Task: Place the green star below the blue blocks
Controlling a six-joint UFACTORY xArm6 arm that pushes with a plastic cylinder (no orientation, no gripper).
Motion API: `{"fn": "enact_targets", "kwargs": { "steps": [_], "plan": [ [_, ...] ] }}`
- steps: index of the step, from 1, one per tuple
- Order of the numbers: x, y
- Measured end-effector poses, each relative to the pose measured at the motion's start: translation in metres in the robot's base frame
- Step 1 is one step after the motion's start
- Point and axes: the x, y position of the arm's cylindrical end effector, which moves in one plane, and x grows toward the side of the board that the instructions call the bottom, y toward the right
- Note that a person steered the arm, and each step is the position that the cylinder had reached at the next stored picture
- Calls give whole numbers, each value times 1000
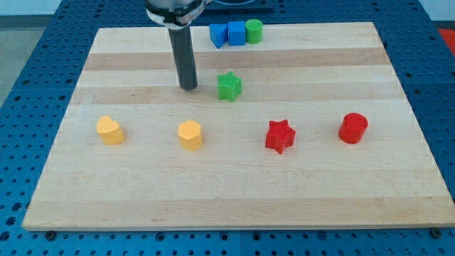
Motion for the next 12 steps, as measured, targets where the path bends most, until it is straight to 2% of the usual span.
{"fn": "enact_targets", "kwargs": {
  "steps": [4, 5, 7, 8, 9, 10, 11, 12],
  "plan": [
    [40, 115],
    [37, 136],
    [-68, 134],
    [-57, 134],
    [-24, 143],
    [-12, 114],
    [-12, 50],
    [-65, 23]
  ]
}}
